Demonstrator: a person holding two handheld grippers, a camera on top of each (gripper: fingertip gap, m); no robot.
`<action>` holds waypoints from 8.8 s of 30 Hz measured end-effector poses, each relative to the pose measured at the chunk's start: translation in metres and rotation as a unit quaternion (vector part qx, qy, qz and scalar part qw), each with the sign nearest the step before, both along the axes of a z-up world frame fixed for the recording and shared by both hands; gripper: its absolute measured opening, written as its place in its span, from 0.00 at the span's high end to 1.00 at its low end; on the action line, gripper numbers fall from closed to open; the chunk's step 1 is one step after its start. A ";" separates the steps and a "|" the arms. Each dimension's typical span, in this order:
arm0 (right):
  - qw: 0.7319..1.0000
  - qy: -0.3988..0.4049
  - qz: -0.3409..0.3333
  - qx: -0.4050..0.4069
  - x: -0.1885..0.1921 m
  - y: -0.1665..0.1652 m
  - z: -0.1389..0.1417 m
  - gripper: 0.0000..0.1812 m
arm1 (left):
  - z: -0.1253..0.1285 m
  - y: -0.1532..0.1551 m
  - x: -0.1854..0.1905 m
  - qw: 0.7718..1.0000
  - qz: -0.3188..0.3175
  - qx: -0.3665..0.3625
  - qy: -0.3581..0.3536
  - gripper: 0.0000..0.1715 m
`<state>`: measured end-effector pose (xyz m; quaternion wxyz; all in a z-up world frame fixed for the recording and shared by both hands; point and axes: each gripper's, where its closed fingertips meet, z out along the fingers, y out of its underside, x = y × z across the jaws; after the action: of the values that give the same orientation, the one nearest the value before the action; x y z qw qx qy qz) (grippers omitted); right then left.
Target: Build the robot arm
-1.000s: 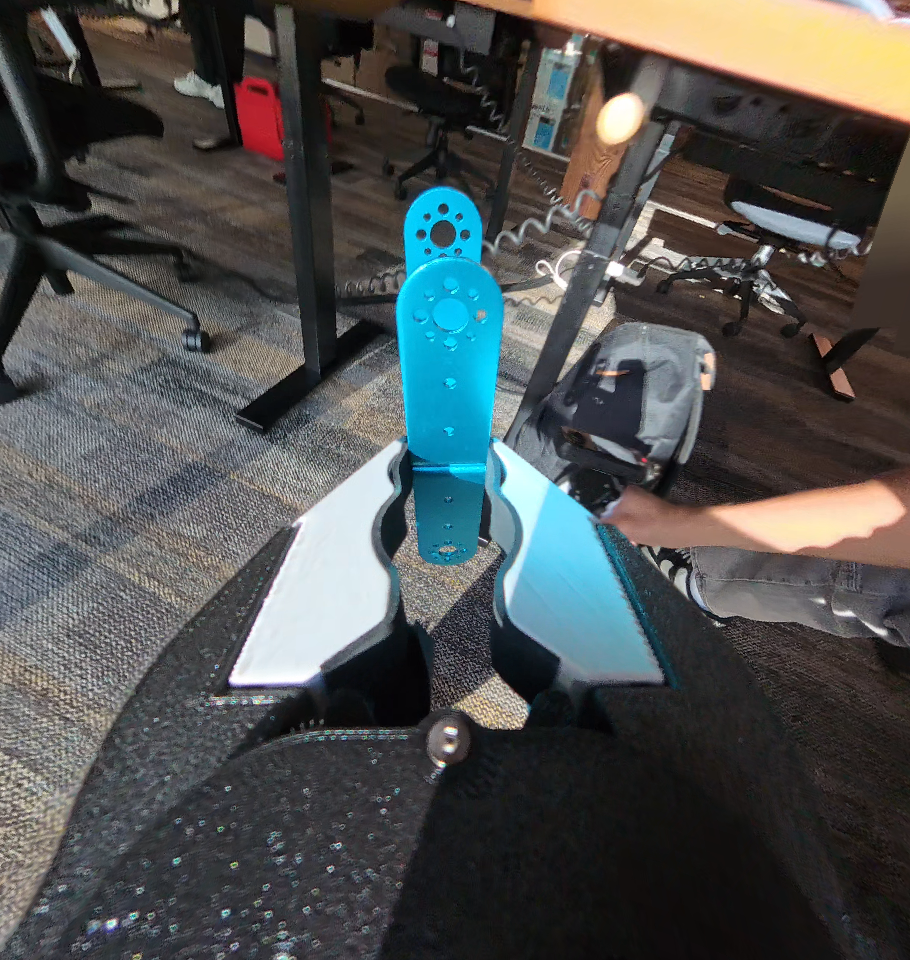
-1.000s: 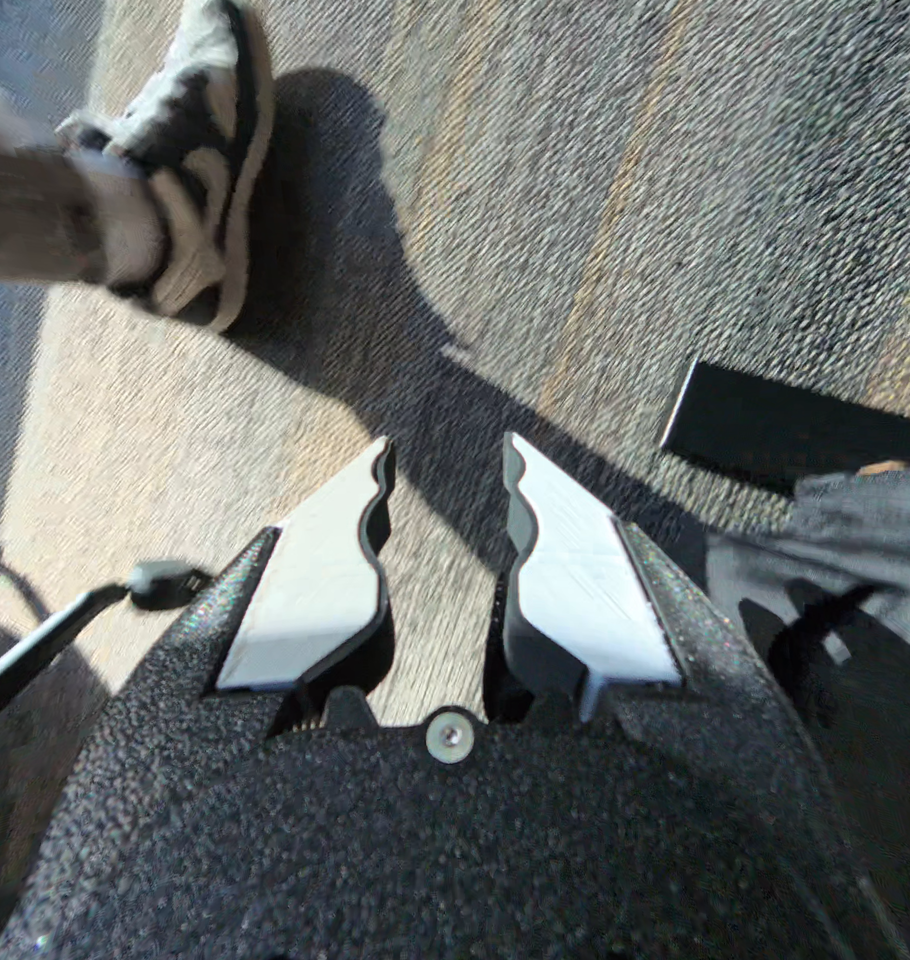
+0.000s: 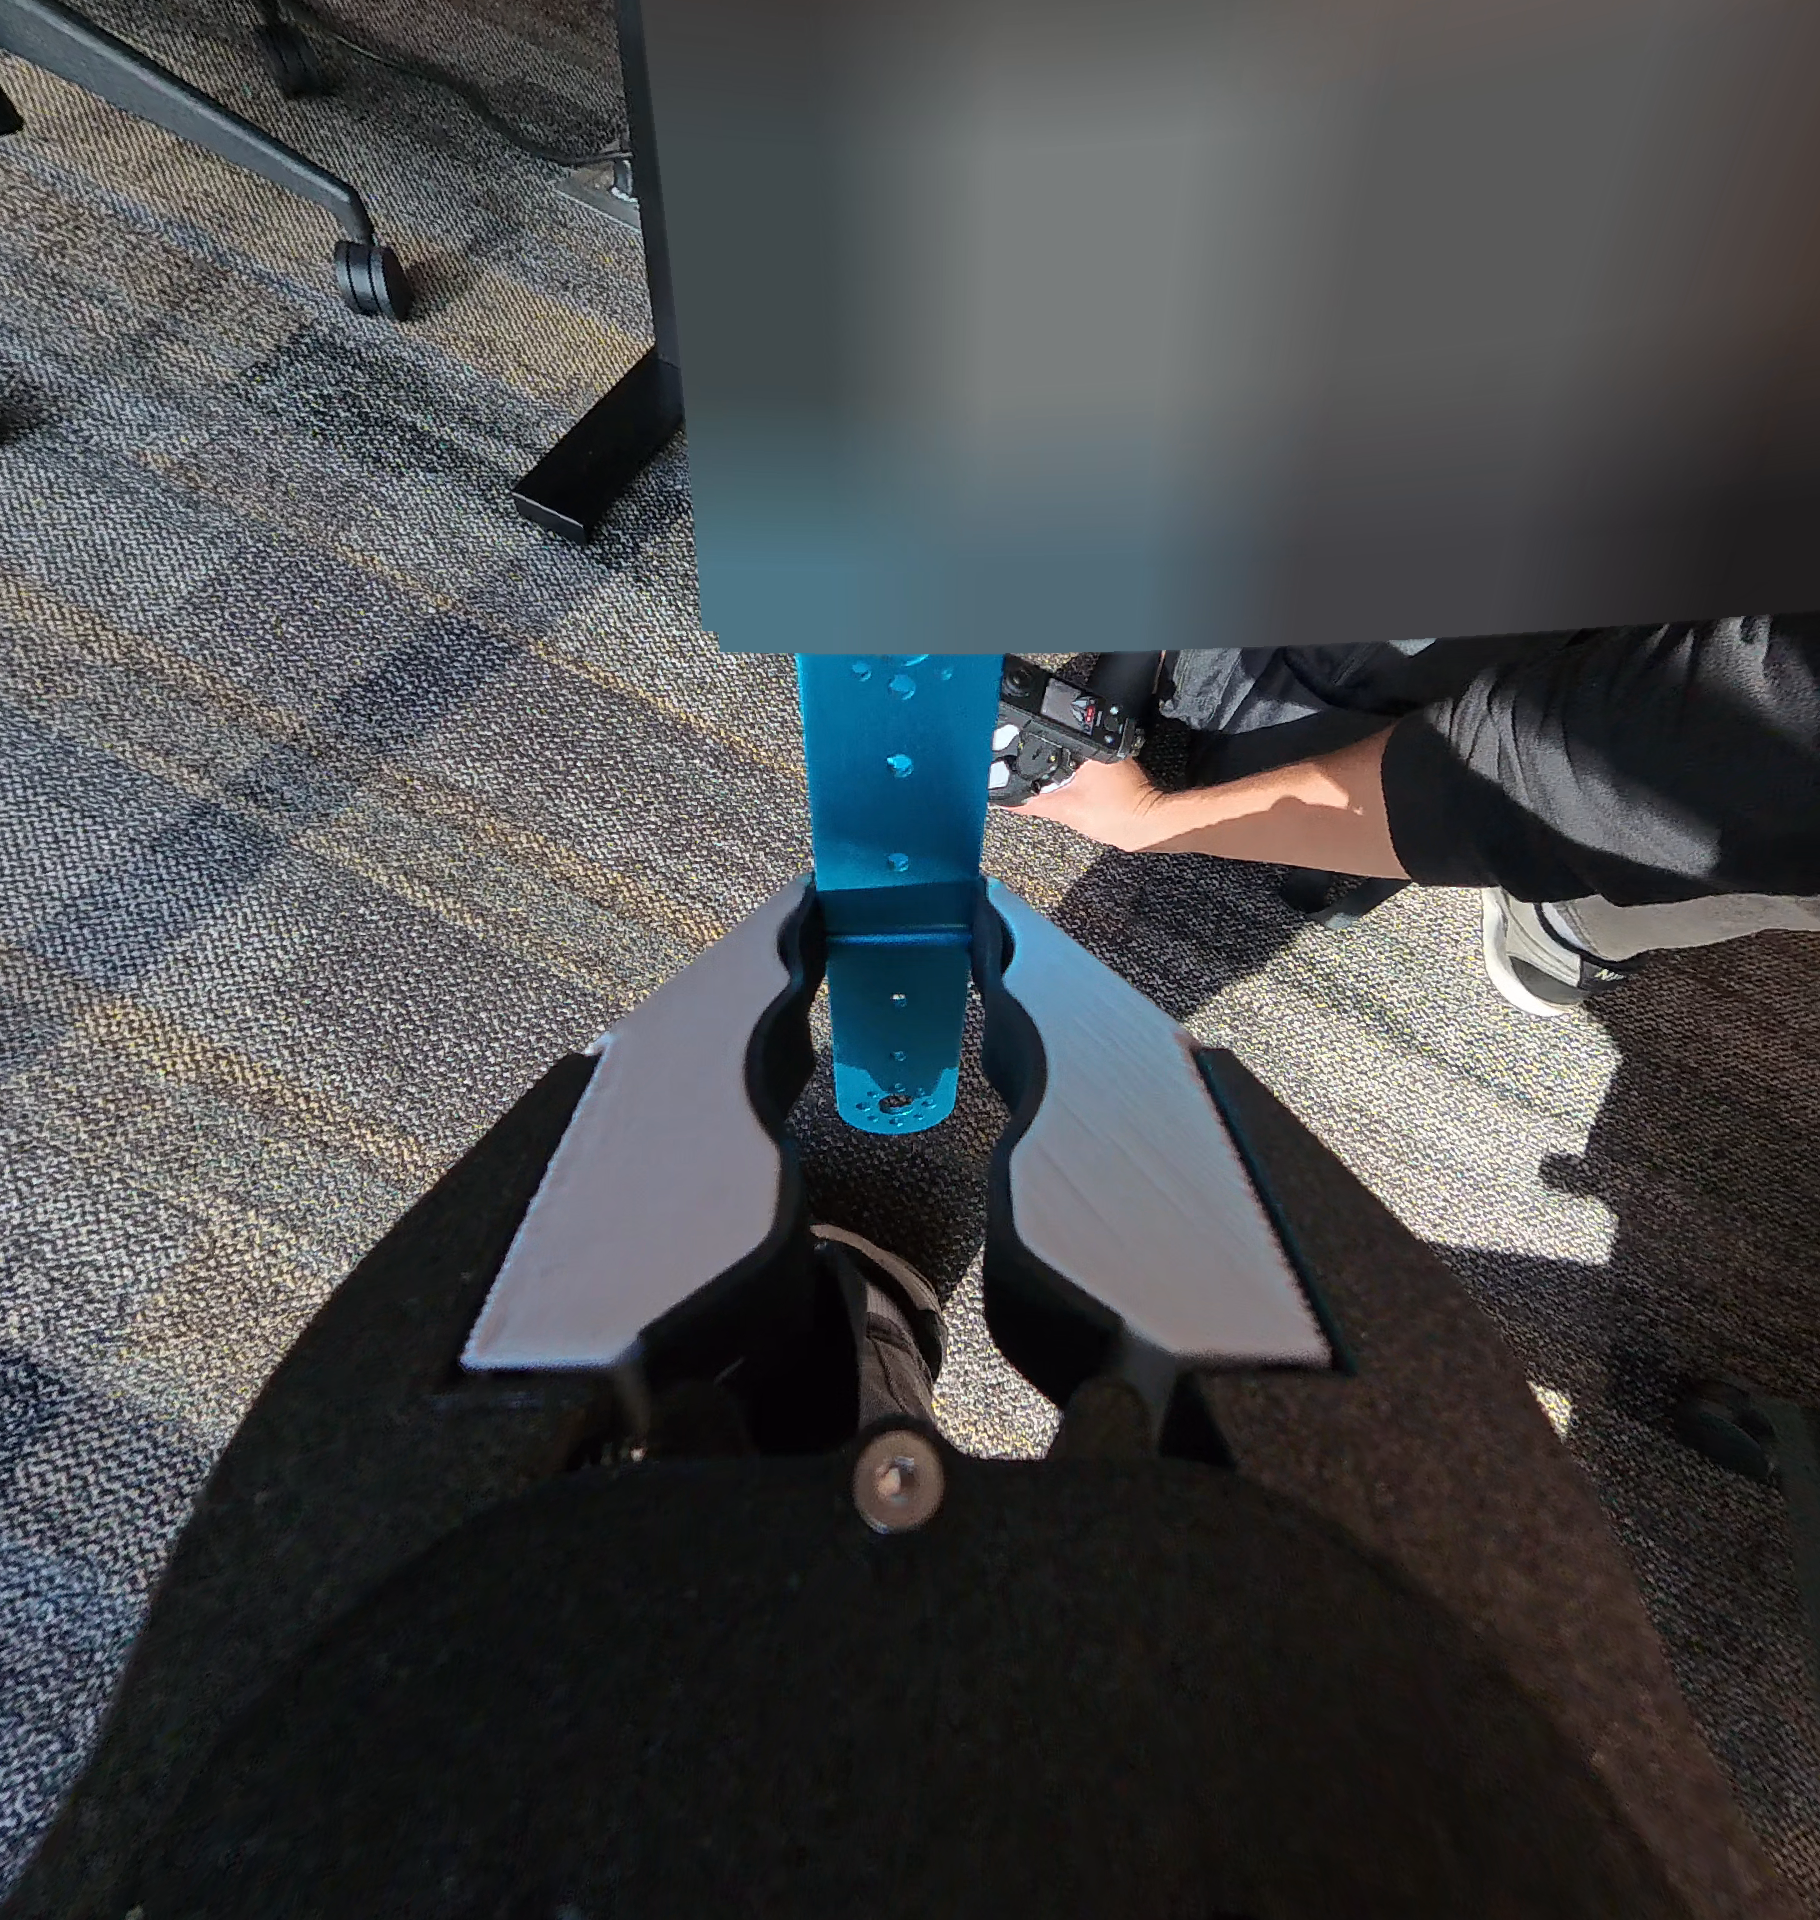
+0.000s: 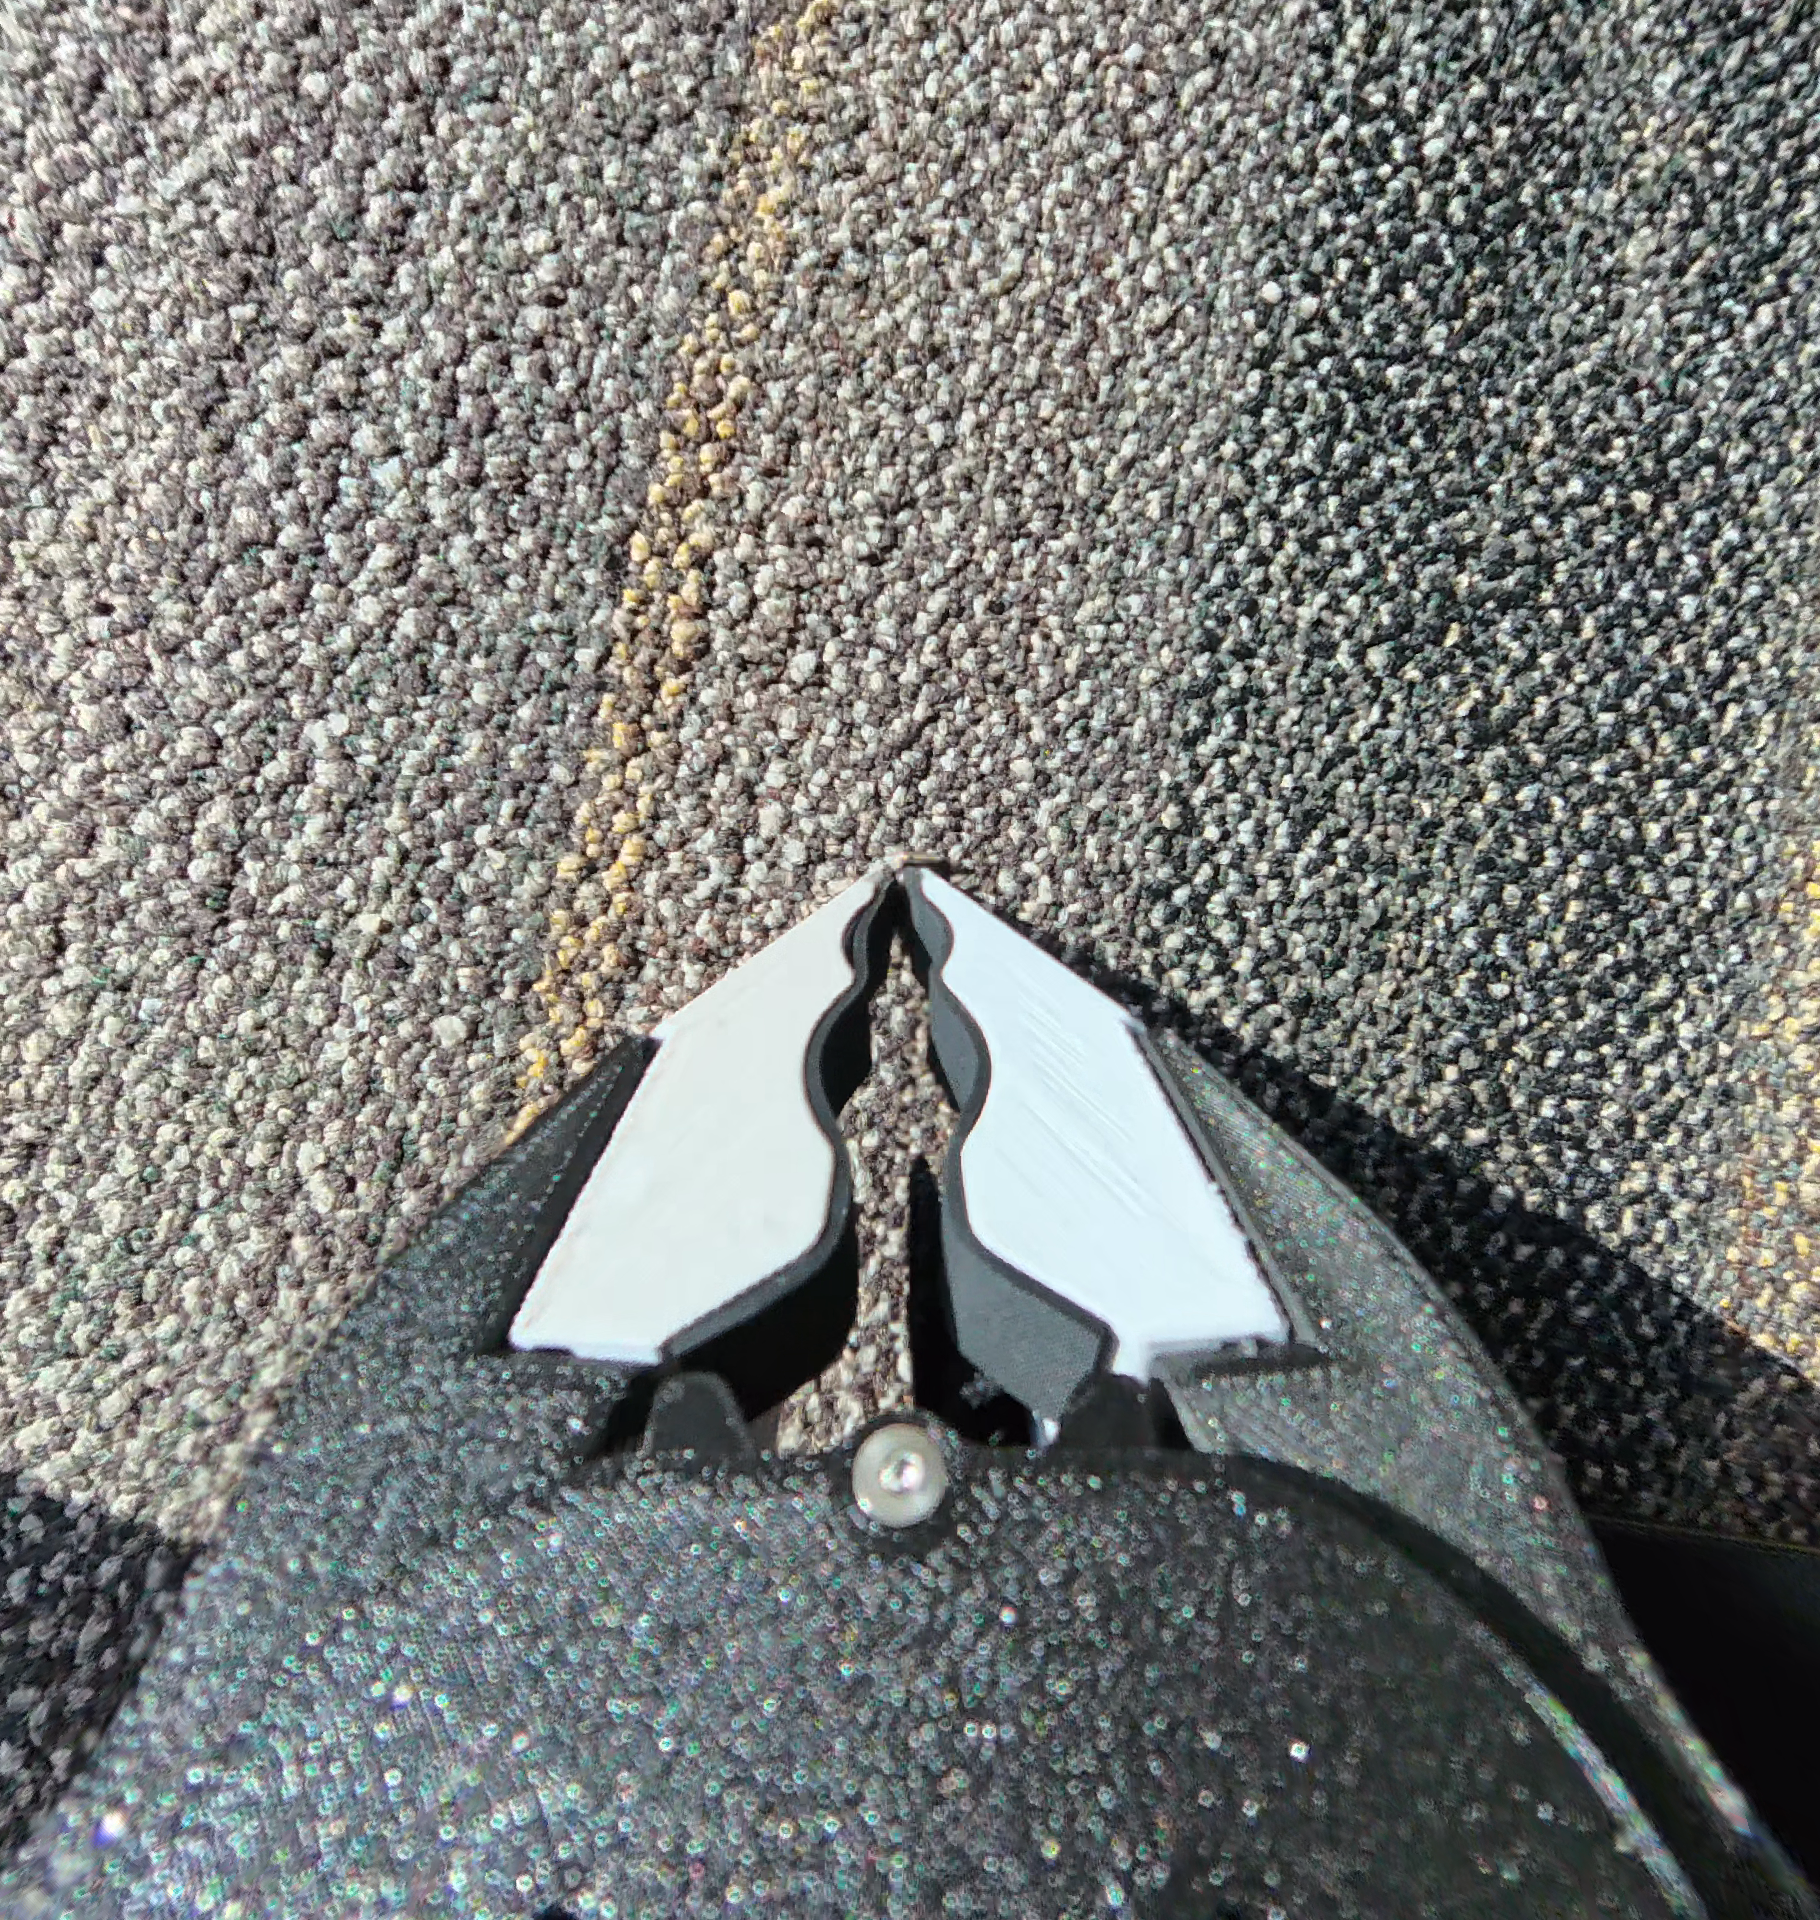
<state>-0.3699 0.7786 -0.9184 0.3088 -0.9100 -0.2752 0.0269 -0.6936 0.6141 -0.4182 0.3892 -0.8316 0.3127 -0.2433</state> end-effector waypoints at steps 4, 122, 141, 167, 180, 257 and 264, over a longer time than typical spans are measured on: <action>0.999 0.027 -0.016 -0.010 0.000 0.000 0.004 0.97 | 0.001 0.001 0.000 1.000 -0.001 0.003 0.001 0.85; 0.910 0.408 0.046 0.063 -0.153 -0.142 0.502 0.98 | 0.080 0.031 0.009 0.969 0.084 0.231 0.023 0.85; 0.984 0.091 -0.154 0.016 0.043 -0.162 0.084 0.76 | 0.081 0.060 0.044 0.989 0.077 0.118 -0.040 0.85; 0.978 0.147 -0.139 -0.054 0.057 -0.161 0.002 1.00 | 0.048 0.062 0.058 0.997 0.039 0.065 -0.014 0.85; 0.902 0.403 -0.138 -0.063 0.012 -0.147 0.080 1.00 | 0.039 0.063 0.056 0.998 0.038 0.054 0.001 0.85; 0.980 0.024 -0.129 -0.153 -0.093 -0.203 0.007 0.99 | 0.038 0.034 -0.024 0.982 0.189 -0.014 0.013 0.85; 0.987 0.072 -0.030 -0.138 -0.090 -0.194 0.045 0.99 | 0.035 0.033 -0.029 0.981 0.193 -0.008 0.024 0.85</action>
<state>-0.4602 0.5848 -0.8737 0.1995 -0.9475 -0.2188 0.1208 -0.7224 0.6472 -0.3830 0.4146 -0.8848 0.1539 -0.1467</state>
